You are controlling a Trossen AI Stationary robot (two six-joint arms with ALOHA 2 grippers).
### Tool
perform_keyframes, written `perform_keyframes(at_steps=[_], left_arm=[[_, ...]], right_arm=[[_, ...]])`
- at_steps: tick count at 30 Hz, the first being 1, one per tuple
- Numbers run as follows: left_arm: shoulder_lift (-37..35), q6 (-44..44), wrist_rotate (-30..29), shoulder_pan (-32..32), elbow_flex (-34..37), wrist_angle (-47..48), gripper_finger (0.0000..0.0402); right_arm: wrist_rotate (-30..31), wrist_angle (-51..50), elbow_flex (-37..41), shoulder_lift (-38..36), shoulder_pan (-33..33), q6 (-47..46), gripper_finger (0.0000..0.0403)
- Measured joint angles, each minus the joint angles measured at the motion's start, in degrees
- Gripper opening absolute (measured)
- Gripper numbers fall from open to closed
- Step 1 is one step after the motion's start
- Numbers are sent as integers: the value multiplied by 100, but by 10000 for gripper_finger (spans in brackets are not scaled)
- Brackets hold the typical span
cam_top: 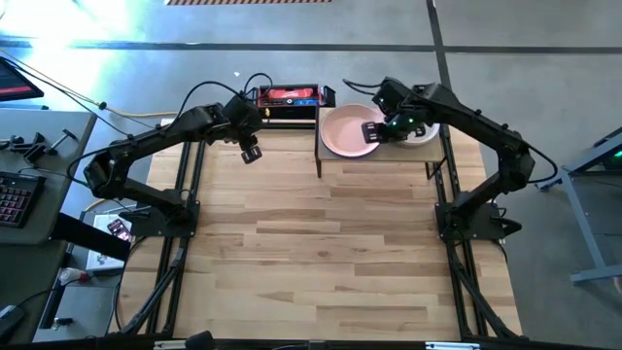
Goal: Place and stack plates onto a shelf
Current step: Return to Home Position
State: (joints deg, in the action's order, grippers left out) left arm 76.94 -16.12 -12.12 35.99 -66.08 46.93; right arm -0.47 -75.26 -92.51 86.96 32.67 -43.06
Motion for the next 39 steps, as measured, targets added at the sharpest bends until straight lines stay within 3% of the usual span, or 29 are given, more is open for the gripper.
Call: perform_keyframes(at_steps=[4, 8, 12, 17, 27, 34, 39], left_arm=[[1, 119, 53, 0, 0, 153, 122], [1, 435, 710, 78, 0, 350, 122], [-8, 762, 1436, 233, 101, 383, 122], [-155, 1256, 1784, 397, 604, 244, 122], [-476, 2312, 2018, 225, 1091, -617, 122], [-528, 2503, 2466, -308, 1104, -2144, 122], [-528, 2747, 2615, -672, 1104, -2900, 122]], right_arm=[[2, -33, -352, -2, -51, 305, 94], [38, -32, -660, -4, -63, 852, 94], [440, 23, -817, -80, -140, 1537, 94], [800, 348, -522, -594, -421, 2006, 94], [770, 1738, 1522, -2418, -798, 2409, 94], [-117, 3468, 3516, -4027, -798, 2912, 94], [-282, 3937, 4757, -5072, -798, 2714, 94]])
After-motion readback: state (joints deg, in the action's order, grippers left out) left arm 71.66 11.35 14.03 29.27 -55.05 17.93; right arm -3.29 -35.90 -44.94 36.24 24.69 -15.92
